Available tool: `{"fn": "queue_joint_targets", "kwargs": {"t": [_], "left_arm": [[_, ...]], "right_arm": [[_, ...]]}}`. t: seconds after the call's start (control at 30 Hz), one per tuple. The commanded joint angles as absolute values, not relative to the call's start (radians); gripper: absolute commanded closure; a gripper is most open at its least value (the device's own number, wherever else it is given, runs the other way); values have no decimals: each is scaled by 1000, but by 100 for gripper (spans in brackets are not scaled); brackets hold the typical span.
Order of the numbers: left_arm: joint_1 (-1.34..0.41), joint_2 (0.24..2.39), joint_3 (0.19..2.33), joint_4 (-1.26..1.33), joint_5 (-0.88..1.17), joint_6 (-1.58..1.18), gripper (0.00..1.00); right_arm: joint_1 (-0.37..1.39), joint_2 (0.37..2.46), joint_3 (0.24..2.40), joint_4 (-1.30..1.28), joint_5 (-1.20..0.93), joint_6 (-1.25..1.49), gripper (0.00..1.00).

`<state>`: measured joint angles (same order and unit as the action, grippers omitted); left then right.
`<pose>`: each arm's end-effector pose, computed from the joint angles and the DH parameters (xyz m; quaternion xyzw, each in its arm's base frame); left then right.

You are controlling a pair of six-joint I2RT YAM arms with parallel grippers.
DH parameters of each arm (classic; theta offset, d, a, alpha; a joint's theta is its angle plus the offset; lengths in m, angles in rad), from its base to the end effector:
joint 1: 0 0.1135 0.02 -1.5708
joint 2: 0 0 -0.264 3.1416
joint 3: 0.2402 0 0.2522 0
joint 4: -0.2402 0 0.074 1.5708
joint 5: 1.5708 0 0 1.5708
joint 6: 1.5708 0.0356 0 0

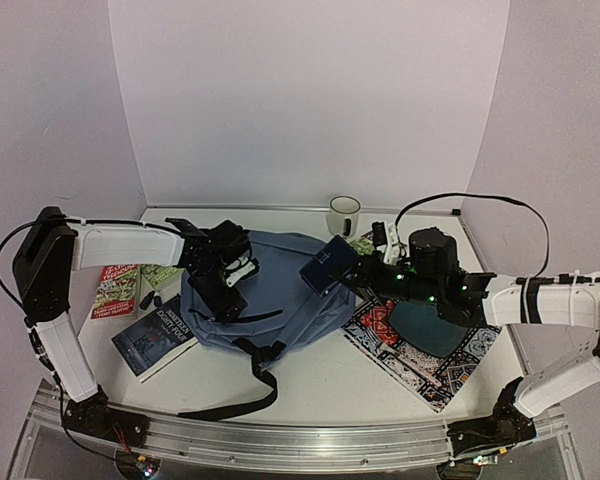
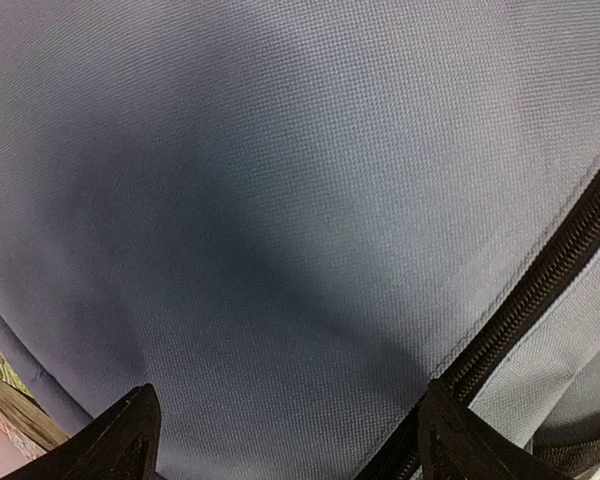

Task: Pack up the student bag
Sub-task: Open the pocket on the back of the student bag, then place the card case in the pocket on the back of the bag.

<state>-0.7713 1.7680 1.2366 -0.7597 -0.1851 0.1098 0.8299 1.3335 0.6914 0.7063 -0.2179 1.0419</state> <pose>0.2508 -0.2347 0.1952 0.4088 0.8973 0.0415 0.1610 0.1958 0.2255 0.2784 -0.0069 0.6846 0.6279 0.3702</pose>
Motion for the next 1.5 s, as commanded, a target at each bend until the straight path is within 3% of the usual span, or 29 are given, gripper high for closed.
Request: {"fn": "queue_joint_targets", "kwargs": {"t": [0.0,0.5,0.77,0.9,1.07,1.3,1.47], "left_arm": [[-796,1802,1285,-773,-238,136,10],[-876,1829,1261,-751,-294,134,10],[-876,1875,1221,-660,-414,104,19],[-876,1844,1207,-615,-462,83,32],[-876,1781,1195,-564,-463,78,63],[-876,1759,1197,-542,-449,79,98],[-876,1706,1208,-543,-447,67,100]], "right_arm": [[833,1341,723,759,-209,1019,100],[833,1406,732,805,-247,1038,100],[832,1426,714,845,-249,1057,100],[838,1428,705,853,-244,1056,100],[853,1432,704,857,-236,1052,100],[874,1451,722,857,-232,1044,100],[897,1468,738,857,-234,1045,100]]}}
